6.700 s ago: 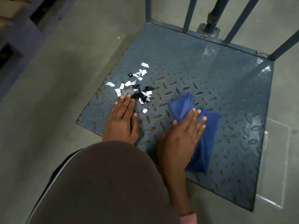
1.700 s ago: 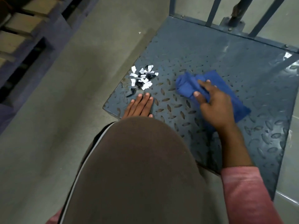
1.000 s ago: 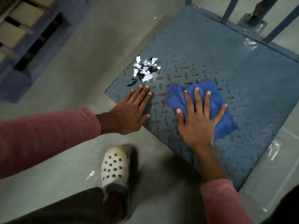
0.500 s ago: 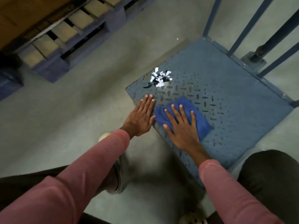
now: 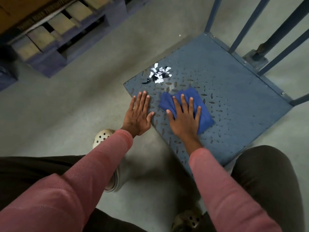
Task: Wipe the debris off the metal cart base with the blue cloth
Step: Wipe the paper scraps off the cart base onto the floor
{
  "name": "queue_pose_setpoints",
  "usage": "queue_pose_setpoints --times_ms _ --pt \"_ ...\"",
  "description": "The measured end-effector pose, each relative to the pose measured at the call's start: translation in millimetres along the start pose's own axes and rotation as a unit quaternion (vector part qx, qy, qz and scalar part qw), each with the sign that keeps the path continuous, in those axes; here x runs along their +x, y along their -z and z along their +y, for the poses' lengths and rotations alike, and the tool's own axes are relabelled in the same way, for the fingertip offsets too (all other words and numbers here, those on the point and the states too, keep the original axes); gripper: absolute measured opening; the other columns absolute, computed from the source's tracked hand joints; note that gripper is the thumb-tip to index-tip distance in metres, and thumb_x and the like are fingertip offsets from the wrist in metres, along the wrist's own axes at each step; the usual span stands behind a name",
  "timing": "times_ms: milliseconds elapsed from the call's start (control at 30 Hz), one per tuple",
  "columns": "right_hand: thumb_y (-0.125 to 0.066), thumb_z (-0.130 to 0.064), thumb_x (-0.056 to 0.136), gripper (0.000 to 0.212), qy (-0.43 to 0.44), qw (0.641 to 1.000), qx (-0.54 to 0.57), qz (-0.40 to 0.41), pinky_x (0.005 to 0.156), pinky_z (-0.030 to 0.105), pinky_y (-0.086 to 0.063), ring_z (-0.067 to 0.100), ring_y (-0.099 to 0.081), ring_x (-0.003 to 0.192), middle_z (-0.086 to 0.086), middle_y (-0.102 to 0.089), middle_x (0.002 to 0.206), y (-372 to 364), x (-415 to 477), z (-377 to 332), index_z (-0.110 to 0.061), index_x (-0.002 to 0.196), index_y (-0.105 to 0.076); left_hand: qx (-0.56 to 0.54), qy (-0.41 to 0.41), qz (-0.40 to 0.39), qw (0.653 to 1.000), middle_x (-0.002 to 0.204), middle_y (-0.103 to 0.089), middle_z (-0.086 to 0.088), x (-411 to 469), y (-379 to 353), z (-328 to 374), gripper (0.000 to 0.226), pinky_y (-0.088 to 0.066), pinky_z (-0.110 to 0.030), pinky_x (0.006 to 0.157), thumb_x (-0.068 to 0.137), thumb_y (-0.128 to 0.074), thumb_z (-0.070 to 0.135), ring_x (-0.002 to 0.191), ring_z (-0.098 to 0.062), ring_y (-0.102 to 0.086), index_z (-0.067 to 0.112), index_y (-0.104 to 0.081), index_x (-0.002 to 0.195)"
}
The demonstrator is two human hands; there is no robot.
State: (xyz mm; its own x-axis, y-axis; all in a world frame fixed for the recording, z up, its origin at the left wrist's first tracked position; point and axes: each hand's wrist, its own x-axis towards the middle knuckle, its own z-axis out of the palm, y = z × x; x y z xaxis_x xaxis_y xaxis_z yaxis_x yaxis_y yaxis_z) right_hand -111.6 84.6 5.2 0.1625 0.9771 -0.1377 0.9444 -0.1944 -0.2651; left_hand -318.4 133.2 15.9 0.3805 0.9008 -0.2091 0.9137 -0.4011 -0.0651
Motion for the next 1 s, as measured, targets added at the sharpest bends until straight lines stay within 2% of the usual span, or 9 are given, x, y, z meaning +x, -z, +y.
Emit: queue_pose_setpoints --times_ms 67,167,233,333,567,700,767,867,1000 --pt "-0.021 -0.065 0.103 0.066 -0.057 0.998 -0.002 0.034 0.124 0.059 0.0 0.029 0.003 0.158 -0.002 -0.003 0.171 -7.8 -31.1 -12.2 -0.038 0.162 -0.006 -0.024 -0.006 -0.002 1.0 0.174 0.01 -0.018 1.7 -2.7 -1.9 0.081 -0.002 -0.05 0.132 0.102 0.008 0.052 0.162 -0.031 0.008 0.003 0.003 0.165" --pt "-0.019 -0.066 0.103 0.066 -0.035 0.999 -0.013 0.024 0.124 0.059 -0.001 0.028 0.004 0.158 -0.003 -0.002 0.171 -13.1 -45.5 -10.1 -0.039 0.161 -0.005 -0.054 -0.023 -0.004 0.998 0.174 0.012 -0.017 4.1 -9.8 -5.8 0.079 0.004 -0.05 0.132 0.103 0.005 0.053 0.162 -0.031 0.012 0.004 0.005 0.165" --pt "-0.014 -0.067 0.102 0.064 0.001 1.0 -0.014 -0.002 0.124 0.058 0.001 0.025 0.009 0.157 -0.008 0.002 0.171 -7.1 -24.4 -0.7 -0.044 0.16 -0.002 -0.081 -0.03 -0.01 0.996 0.174 0.016 -0.015 6.0 -11.2 -10.0 0.078 0.01 -0.051 0.13 0.104 0.003 0.055 0.16 -0.028 0.018 0.006 0.009 0.165" --pt "-0.011 -0.07 0.1 0.062 0.029 0.999 -0.006 -0.033 0.124 0.056 0.006 0.02 0.016 0.156 -0.014 0.008 0.17 2.5 9.9 9.9 -0.05 0.158 0.0 -0.103 -0.033 -0.019 0.994 0.173 0.019 -0.013 6.3 -11.9 -11.7 0.079 0.01 -0.055 0.129 0.103 0.003 0.057 0.16 -0.027 0.021 0.008 0.01 0.165" --pt "-0.012 -0.068 0.101 0.063 -0.013 0.999 -0.006 -0.031 0.124 0.055 0.01 0.022 0.017 0.156 -0.013 0.008 0.17 14.1 88.3 4.2 -0.045 0.159 -0.003 -0.145 -0.033 -0.009 0.989 0.174 0.018 -0.011 8.9 -17.7 -13.1 0.082 0.011 -0.055 0.129 0.101 0.003 0.06 0.16 -0.025 0.022 0.009 0.008 0.166" --pt "-0.015 -0.064 0.104 0.061 -0.043 0.999 0.015 -0.015 0.124 0.057 0.008 0.025 0.012 0.157 -0.01 0.004 0.171 11.0 98.1 -7.2 -0.044 0.16 -0.005 -0.145 -0.043 -0.005 0.988 0.174 0.018 -0.01 8.6 -23.7 -15.0 0.078 0.011 -0.055 0.129 0.105 -0.003 0.058 0.16 -0.025 0.022 0.009 0.006 0.166" --pt "-0.018 -0.061 0.105 0.06 -0.006 1.0 0.008 -0.001 0.125 0.057 0.005 0.026 0.008 0.158 -0.009 -0.001 0.171 4.1 80.1 -16.6 -0.042 0.161 -0.01 -0.147 -0.042 0.002 0.988 0.174 0.019 -0.01 8.4 -26.5 -15.7 0.076 0.012 -0.054 0.129 0.107 -0.005 0.056 0.16 -0.023 0.023 0.01 0.006 0.166" --pt "-0.017 -0.06 0.105 0.061 0.121 0.992 -0.04 -0.004 0.125 0.055 -0.002 0.024 0.004 0.158 -0.009 -0.004 0.171 -4.8 37.1 -21.4 -0.039 0.161 -0.01 -0.152 -0.048 0.013 0.987 0.174 0.019 -0.01 8.4 -27.7 -15.0 0.076 0.011 -0.055 0.129 0.108 -0.007 0.055 0.16 -0.023 0.023 0.008 0.008 0.166" --pt "-0.017 -0.063 0.104 0.061 0.134 0.99 -0.045 -0.008 0.126 0.054 -0.004 0.021 0.001 0.158 -0.013 -0.008 0.17 0.7 58.9 -2.1 -0.041 0.161 -0.012 -0.17 -0.042 0.019 0.984 0.174 0.017 -0.01 9.0 -30.2 -14.9 0.077 0.01 -0.055 0.13 0.108 -0.008 0.055 0.16 -0.022 0.022 0.007 0.005 0.166"
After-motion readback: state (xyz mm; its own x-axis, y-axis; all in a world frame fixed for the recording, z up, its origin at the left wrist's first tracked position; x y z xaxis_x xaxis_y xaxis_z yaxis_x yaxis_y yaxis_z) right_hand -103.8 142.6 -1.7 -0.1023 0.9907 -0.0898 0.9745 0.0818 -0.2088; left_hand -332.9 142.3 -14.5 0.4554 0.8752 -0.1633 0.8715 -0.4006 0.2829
